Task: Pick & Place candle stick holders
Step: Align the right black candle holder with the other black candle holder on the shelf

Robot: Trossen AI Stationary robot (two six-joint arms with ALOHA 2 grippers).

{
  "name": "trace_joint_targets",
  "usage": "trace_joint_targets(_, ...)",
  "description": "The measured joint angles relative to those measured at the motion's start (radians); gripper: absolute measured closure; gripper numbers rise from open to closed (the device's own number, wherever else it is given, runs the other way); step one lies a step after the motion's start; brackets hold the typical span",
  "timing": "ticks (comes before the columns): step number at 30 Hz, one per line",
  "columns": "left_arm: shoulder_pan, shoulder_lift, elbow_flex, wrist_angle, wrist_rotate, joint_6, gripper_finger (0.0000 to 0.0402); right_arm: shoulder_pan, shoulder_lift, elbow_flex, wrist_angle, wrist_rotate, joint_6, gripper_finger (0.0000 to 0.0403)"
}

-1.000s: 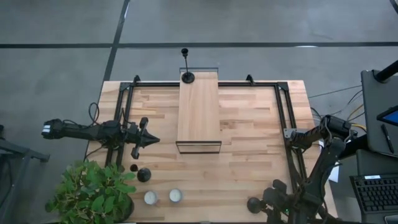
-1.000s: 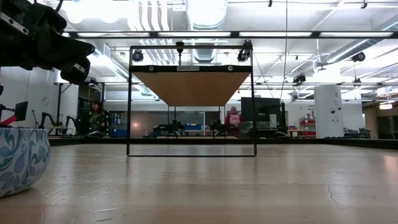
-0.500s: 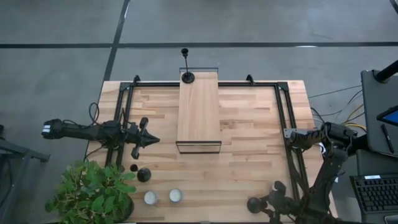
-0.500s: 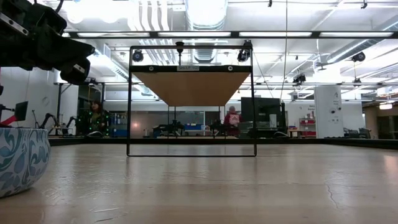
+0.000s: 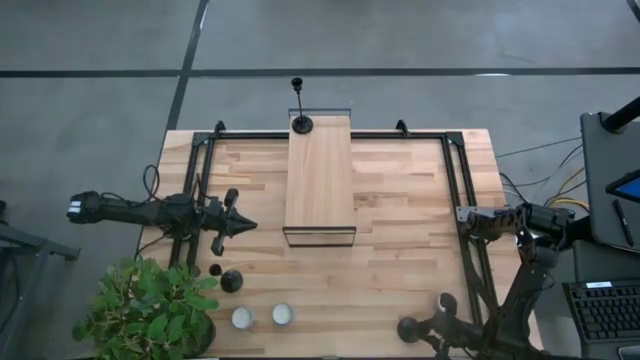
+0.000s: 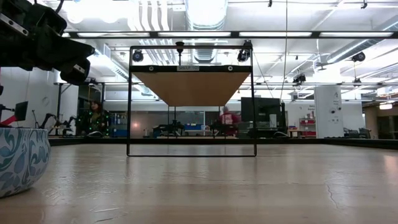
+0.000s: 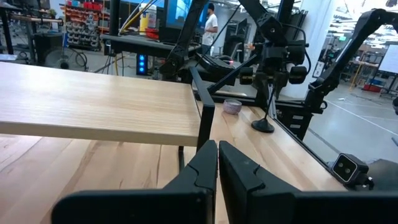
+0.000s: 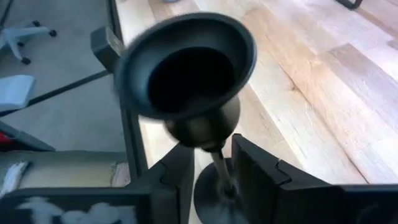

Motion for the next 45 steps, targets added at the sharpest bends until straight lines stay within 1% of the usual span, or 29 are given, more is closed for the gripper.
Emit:
trace_joint_targets(6, 0.0, 0.0, 0.0, -0.001, 0.0, 0.0, 0.0387, 0.02, 0.0, 0.0, 0.0, 0.026, 0.0, 0.0354)
trace_joint_targets(11, 0.0, 0.0, 0.0, -0.001, 0.0, 0.0, 0.0387, 0.022, 0.0, 0.0, 0.005, 0.106, -0.031, 0.0389)
trace_joint_targets(20, 0.0, 0.0, 0.0, 0.0, 0.0, 0.0, 0.0387, 0.022, -0.001, 0.0, 0.003, 0.207, -0.086, 0.0394)
trace_joint_targets(23, 0.0, 0.0, 0.0, 0.0, 0.0, 0.0, 0.0387, 0.022, -0.001, 0.0, -0.001, 0.179, -0.067, 0.0394)
trace_joint_targets(29, 0.0, 0.0, 0.0, 0.0, 0.0, 0.0, 0.0387, 0.022, -0.001, 0.0, 0.015, 0.035, 0.009, 0.0394)
trace_joint_targets(32, 0.0, 0.0, 0.0, 0.0, 0.0, 0.0, 0.0387, 0.022, -0.001, 0.0, 0.05, 0.01, 0.042, 0.0394)
trace_joint_targets(35, 0.0, 0.0, 0.0, 0.0, 0.0, 0.0, 0.0387, 0.021, -0.001, 0.0, 0.088, -0.008, 0.043, 0.0392)
trace_joint_targets(38, 0.0, 0.0, 0.0, 0.0, 0.0, 0.0, 0.0387, 0.012, -0.001, 0.0, 0.112, -0.01, 0.042, 0.0378)
trace_joint_targets(41, 0.0, 0.0, 0.0, 0.0, 0.0, 0.0, 0.0387, 0.001, 0.006, 0.0, 0.125, -0.009, 0.027, 0.0352)
trace_joint_targets(45, 0.0, 0.0, 0.0, 0.0, 0.0, 0.0, 0.0387, -0.018, 0.019, 0.0, 0.125, -0.005, -0.009, 0.0308)
